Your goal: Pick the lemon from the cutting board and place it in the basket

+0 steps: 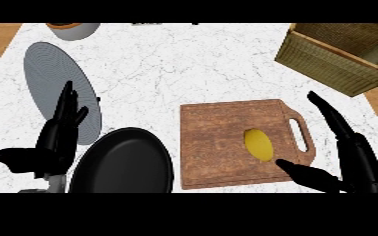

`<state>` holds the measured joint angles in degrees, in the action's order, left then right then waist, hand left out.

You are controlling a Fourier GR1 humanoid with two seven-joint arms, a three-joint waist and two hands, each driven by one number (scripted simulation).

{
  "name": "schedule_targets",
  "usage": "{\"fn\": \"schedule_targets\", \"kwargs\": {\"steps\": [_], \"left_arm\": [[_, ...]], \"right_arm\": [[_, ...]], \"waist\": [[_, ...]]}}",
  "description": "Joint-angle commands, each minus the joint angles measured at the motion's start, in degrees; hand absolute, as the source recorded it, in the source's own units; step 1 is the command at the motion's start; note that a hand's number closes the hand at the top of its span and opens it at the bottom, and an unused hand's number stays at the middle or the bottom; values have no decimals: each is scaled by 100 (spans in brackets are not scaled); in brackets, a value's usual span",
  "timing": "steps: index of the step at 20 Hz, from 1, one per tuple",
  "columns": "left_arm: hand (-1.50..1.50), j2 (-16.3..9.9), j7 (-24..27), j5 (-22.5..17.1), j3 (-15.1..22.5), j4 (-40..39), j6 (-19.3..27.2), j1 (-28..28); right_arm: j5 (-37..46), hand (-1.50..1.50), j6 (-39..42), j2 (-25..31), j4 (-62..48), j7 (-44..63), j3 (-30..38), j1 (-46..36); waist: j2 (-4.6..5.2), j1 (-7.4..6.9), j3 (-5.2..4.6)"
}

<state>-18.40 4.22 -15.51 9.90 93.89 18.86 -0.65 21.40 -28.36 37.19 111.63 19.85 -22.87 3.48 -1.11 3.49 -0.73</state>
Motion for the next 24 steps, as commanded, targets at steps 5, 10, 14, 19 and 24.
{"fn": "schedule_targets", "kwargs": {"steps": [5,10,14,19,24], "left_arm": [[0,78,-62,86,142,230,50,-2],[0,288,-214,292,351,171,227,307],[0,312,-295,241,334,174,87,300],[0,401,-242,375,405,116,112,235],[0,372,-76,264,285,265,-63,-19]], "right_arm": [[396,-150,2066,1717,1451,2686,90,23],[-560,-150,3157,1719,2955,4559,-52,-532],[-914,-150,3511,1317,3127,5784,-209,-1328],[-797,-150,3704,1197,2474,6145,-561,-1880],[-615,-150,3768,983,2145,6176,-688,-1924]], "waist": [[24,-165,6],[91,-320,35],[109,-414,53],[115,-442,50],[100,-411,58]]}}
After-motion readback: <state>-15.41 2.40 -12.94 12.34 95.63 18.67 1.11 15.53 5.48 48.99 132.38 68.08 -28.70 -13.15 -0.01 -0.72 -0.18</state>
